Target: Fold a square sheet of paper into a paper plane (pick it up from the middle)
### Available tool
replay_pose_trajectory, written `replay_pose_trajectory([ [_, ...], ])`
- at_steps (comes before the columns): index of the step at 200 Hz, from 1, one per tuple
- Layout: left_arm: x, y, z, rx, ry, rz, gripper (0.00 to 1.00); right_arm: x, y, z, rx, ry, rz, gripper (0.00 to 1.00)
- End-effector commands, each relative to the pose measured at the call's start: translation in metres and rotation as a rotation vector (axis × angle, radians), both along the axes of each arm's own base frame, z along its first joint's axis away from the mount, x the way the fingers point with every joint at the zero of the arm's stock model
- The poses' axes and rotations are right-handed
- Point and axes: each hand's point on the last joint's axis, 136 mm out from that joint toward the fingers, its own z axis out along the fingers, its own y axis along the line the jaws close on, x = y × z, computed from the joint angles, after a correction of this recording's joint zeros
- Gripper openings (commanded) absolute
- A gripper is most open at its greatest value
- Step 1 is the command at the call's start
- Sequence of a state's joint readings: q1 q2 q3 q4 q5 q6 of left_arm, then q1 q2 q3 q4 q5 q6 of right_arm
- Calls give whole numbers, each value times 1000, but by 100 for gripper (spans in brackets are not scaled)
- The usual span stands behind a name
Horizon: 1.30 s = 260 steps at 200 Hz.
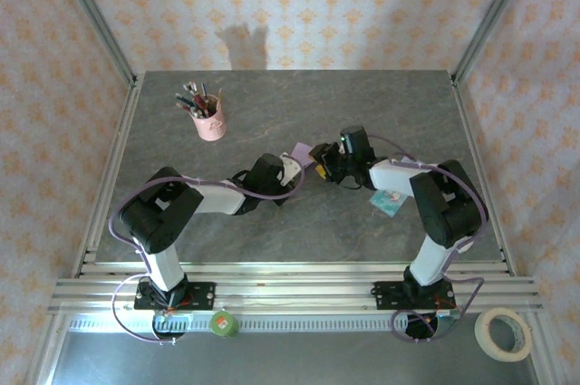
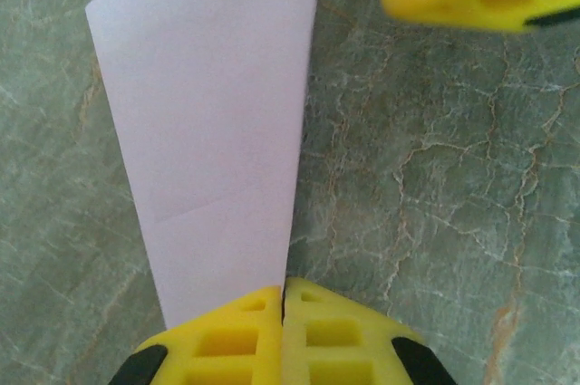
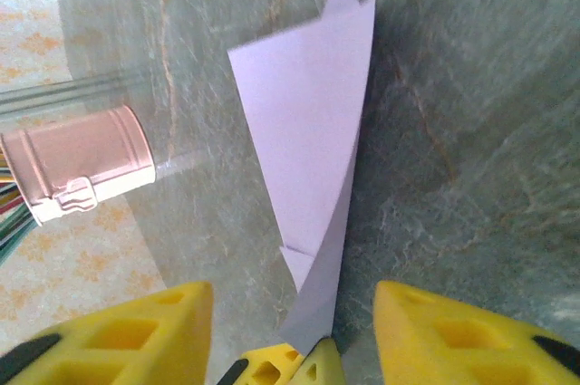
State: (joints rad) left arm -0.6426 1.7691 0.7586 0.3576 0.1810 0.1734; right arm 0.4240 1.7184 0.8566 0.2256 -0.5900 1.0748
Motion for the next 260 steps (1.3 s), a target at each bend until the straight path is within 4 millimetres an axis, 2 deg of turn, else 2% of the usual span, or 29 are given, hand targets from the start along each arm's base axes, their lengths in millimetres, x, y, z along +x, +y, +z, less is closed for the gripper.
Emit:
replay_pose_trajectory([
  [1, 1, -1, 18, -144, 12, 26, 0, 10, -14, 19, -45, -96, -12, 54],
  [32, -1, 1, 34, -308, 76, 50, 0, 12, -16, 23, -109, -173, 53, 58],
  [63, -3, 0, 47, -461, 158, 66, 0, 12, -17, 16, -192, -231, 137, 63],
  [96, -4, -3, 54, -580, 247, 83, 0, 12, -17, 16, -264, -325, 217, 70],
  [151, -3, -8, 49, -744, 408, 134, 0, 7, 2, 17, -305, -437, 386, 78],
  [179, -3, -13, 47, -801, 494, 158, 0, 2, 12, 8, -324, -444, 456, 80],
  [260, -1, -20, 25, -841, 666, 221, 0, -4, 8, -20, -394, -375, 492, 82],
])
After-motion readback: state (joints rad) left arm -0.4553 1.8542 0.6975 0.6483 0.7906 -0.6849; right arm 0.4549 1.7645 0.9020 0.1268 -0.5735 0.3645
